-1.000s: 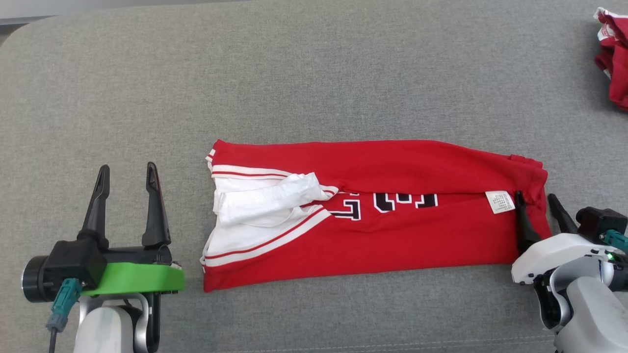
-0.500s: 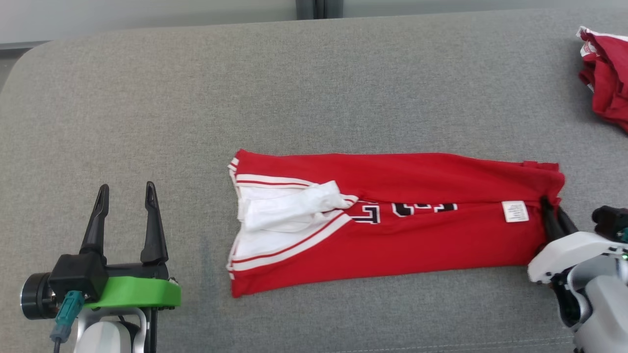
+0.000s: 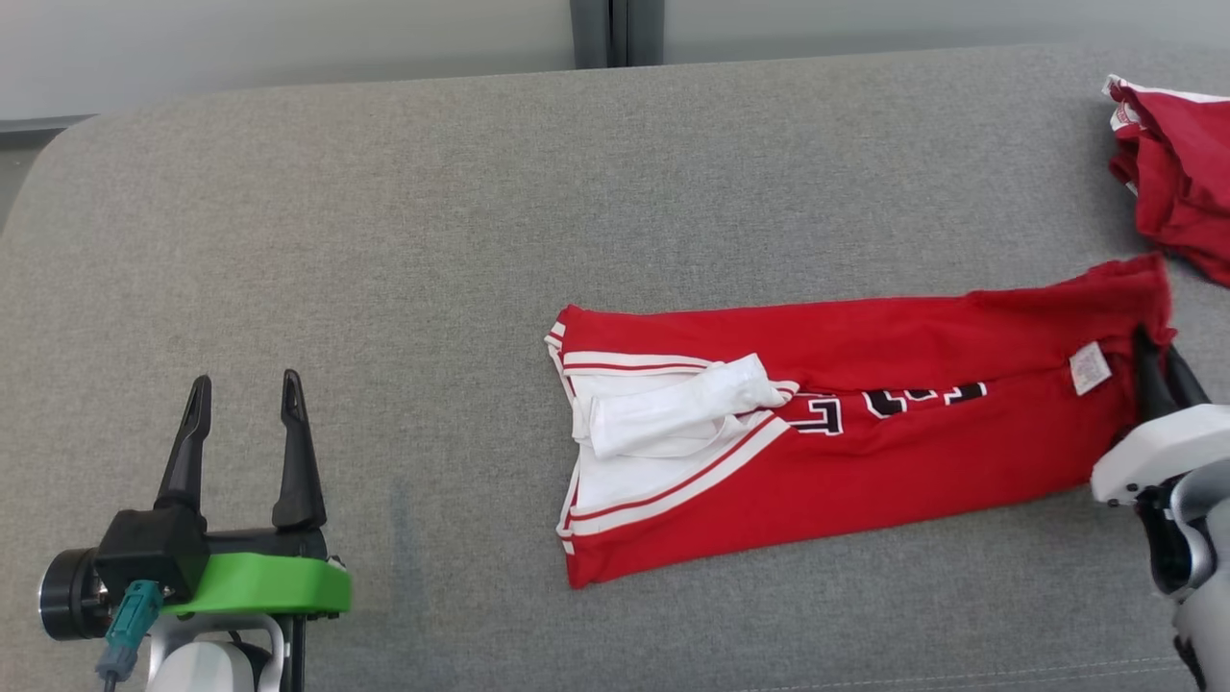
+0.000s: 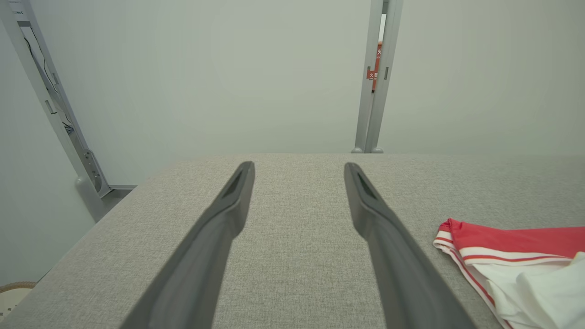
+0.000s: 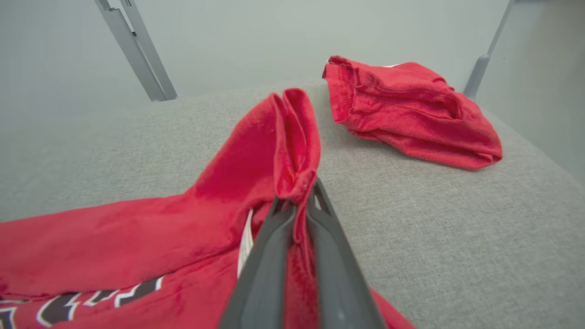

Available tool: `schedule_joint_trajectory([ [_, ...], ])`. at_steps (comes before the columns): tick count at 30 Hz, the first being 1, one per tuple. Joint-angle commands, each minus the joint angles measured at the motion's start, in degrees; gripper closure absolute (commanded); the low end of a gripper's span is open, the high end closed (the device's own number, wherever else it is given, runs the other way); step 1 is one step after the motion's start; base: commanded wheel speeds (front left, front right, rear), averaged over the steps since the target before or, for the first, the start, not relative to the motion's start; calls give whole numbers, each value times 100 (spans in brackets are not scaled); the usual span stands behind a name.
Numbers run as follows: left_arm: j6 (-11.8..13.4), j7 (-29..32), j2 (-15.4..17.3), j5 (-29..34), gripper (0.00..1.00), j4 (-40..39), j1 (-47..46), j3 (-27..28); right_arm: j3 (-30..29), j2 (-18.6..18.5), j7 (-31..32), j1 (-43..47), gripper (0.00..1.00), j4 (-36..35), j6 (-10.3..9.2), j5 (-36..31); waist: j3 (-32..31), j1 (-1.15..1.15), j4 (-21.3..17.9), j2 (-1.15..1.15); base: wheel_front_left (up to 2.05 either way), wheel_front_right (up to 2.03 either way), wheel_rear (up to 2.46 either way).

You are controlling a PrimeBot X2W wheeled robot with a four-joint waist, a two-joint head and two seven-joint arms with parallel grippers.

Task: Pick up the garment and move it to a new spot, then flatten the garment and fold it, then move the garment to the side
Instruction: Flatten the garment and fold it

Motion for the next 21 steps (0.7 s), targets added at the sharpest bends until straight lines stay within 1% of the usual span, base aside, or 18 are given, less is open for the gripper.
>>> schedule_joint_trajectory([
  [1,27,-15,-2,-46,0,11,108,-3,67,96,-18,-21,100,-98,-11,-8,-17,0,5,0,0,0,0],
  [7,63,-15,-2,-89,0,22,122,-40,485,459,91,-28,100,-662,-11,-66,-43,0,23,0,0,0,0],
  [14,88,-15,-1,-140,0,58,75,-80,1205,907,334,34,100,-1351,-11,-27,-56,0,91,0,0,0,0],
  [21,100,-15,-1,-175,0,59,1,-186,1756,1406,463,-92,100,-1619,-11,-15,-24,0,227,0,0,0,0],
])
